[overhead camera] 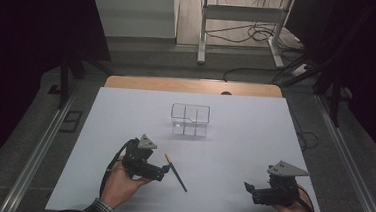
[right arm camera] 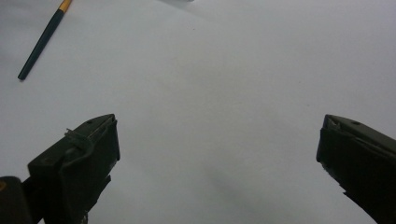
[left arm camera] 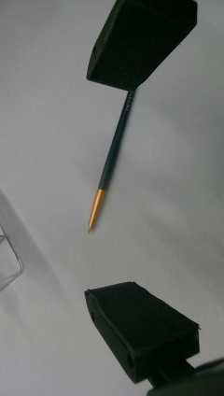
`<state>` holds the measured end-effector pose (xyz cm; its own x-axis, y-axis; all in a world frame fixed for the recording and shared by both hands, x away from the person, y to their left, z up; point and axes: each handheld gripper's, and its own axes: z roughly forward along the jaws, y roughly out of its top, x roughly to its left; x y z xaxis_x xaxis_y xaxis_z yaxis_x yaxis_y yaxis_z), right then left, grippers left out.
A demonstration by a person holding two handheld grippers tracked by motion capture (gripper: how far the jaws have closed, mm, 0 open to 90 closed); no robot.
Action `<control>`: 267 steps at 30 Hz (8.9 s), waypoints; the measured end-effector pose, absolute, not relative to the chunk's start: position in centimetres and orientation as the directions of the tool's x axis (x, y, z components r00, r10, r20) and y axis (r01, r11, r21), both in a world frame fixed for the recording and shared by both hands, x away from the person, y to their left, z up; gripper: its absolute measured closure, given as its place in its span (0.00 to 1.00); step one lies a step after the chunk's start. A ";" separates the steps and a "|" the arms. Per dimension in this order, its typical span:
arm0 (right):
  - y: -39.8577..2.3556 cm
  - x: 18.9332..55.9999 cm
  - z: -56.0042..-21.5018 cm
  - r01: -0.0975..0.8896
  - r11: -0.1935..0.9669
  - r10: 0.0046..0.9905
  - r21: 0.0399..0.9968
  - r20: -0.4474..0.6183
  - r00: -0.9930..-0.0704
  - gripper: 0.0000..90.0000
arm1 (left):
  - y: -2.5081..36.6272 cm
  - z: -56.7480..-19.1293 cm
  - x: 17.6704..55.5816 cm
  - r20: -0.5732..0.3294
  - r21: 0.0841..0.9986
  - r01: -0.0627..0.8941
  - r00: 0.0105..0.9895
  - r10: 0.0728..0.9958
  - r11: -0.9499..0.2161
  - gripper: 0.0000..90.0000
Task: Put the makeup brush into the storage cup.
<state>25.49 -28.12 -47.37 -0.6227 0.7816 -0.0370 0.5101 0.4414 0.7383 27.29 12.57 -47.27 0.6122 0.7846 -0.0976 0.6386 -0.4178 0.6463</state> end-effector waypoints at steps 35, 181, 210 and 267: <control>-28.0 25.6 -47.5 0.513 0.450 0.775 0.731 -0.034 -0.631 0.00 | 7.7 -47.6 32.0 -0.071 0.437 0.724 0.620 0.781 -0.534 0.08; -27.9 25.6 -47.8 0.523 0.467 0.768 0.713 -0.035 -0.639 0.00 | 11.0 -41.5 33.0 -0.134 0.610 0.597 0.726 0.674 -0.521 0.94; -27.9 25.6 -47.7 0.526 0.463 0.770 0.714 -0.030 -0.637 0.00 | 13.1 -39.2 34.1 -0.110 0.759 0.526 0.683 0.722 -0.382 0.94; -28.0 25.6 -47.7 0.521 0.466 0.763 0.715 -0.028 -0.646 0.00 | 12.3 -38.6 39.3 -0.120 0.914 0.373 0.626 0.771 -0.160 0.94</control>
